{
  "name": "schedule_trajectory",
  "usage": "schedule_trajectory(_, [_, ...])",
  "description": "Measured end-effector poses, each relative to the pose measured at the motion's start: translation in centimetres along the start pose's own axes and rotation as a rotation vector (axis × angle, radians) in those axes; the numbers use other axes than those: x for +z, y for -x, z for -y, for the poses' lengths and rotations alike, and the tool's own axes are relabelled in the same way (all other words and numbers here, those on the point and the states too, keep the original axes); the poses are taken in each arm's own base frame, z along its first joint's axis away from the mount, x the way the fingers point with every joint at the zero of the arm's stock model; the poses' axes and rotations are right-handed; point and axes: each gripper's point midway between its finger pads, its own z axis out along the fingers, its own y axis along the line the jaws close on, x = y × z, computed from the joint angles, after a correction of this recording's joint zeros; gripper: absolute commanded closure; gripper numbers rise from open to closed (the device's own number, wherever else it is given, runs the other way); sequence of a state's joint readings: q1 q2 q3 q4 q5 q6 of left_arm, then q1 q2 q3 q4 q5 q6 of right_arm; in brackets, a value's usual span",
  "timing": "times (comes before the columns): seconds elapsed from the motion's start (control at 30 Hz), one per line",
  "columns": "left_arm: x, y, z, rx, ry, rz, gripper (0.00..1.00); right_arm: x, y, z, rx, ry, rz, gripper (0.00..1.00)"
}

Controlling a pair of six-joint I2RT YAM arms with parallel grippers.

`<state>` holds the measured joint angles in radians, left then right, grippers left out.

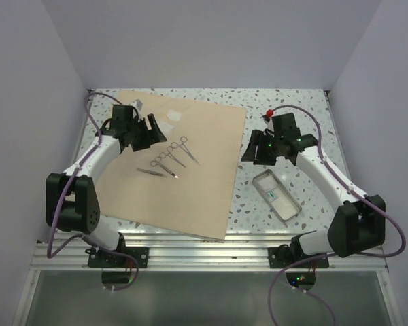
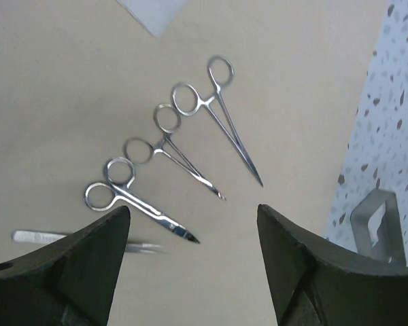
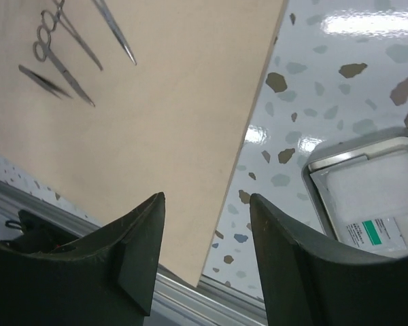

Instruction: Prepare the surgical pack

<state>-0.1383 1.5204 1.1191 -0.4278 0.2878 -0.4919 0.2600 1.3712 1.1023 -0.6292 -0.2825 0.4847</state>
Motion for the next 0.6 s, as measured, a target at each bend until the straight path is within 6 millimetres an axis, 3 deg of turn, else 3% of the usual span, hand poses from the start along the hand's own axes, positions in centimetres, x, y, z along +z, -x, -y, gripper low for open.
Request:
schedule_trajectory(0.13, [3.2, 3.9, -1.6, -0.098, 0.015, 0.074, 0.23, 1.3, -1.3, -1.0, -0.089, 0.030, -0.067, 0.41])
schedule_trajectory(0.33, [8.4, 7.9, -2.6, -0.211, -0.027, 0.133, 0.40, 3.3, -2.6, -0.4, -0.142, 0.038, -0.145, 0.41])
schedule_trajectory(0.47, [12.3, 9.4, -5.7, -0.293, -0.054, 0.150, 0.40, 4.3, -3.1, -0.3, -0.138, 0.054, -0.181, 0.41])
schedule_trajectory(0.6, [14.9, 10.8, -8.4, -0.313, -0.028, 0.153, 0.40, 4.5, -3.3, -0.4, -0.143, 0.066, -0.194, 0.41])
